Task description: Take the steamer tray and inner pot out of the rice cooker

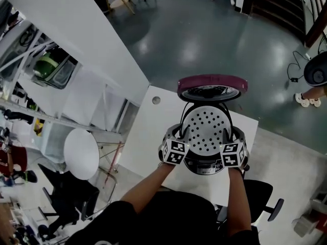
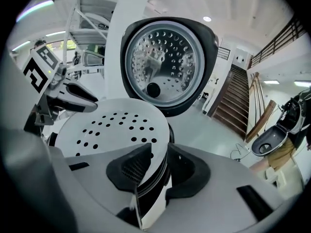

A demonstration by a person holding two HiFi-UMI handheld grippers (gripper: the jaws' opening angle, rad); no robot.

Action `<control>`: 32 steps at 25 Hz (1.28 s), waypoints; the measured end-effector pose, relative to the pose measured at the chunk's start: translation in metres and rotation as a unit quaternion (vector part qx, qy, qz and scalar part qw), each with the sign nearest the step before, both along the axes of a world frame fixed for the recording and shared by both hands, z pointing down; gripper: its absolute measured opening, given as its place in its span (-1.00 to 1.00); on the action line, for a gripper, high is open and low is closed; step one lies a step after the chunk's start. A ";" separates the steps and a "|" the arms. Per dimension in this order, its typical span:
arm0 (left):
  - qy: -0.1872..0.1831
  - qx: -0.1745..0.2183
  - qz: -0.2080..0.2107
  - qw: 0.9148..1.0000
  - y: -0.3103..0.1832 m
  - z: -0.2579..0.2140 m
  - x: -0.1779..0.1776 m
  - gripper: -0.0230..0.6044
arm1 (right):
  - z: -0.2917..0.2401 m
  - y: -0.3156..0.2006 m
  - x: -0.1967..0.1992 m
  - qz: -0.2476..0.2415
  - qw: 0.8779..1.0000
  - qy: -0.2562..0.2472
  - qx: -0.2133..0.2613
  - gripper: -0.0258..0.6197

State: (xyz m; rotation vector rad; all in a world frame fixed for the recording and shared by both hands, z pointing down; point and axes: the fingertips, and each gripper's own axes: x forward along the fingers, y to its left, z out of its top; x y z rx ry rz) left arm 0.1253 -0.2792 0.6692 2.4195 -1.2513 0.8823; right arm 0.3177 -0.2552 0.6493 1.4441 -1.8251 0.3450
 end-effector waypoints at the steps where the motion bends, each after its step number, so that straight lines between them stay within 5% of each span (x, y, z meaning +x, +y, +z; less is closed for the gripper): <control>1: 0.004 0.003 -0.002 1.000 0.000 -0.006 0.000 -0.65 | -0.004 0.000 0.001 0.003 1.000 -0.003 0.006 -0.63; 15: 0.059 0.057 -0.105 0.991 0.051 -0.091 -0.044 -0.72 | -0.080 0.029 -0.035 -0.031 0.990 -0.093 0.102 -0.70; 21: 0.075 0.069 -0.163 0.981 0.073 -0.111 -0.108 -0.76 | -0.096 0.039 -0.094 -0.057 0.978 -0.167 0.111 -0.73; 32: 0.089 0.055 -0.197 0.975 0.065 -0.088 -0.233 -0.77 | -0.074 0.017 -0.218 -0.074 0.979 -0.171 0.081 -0.74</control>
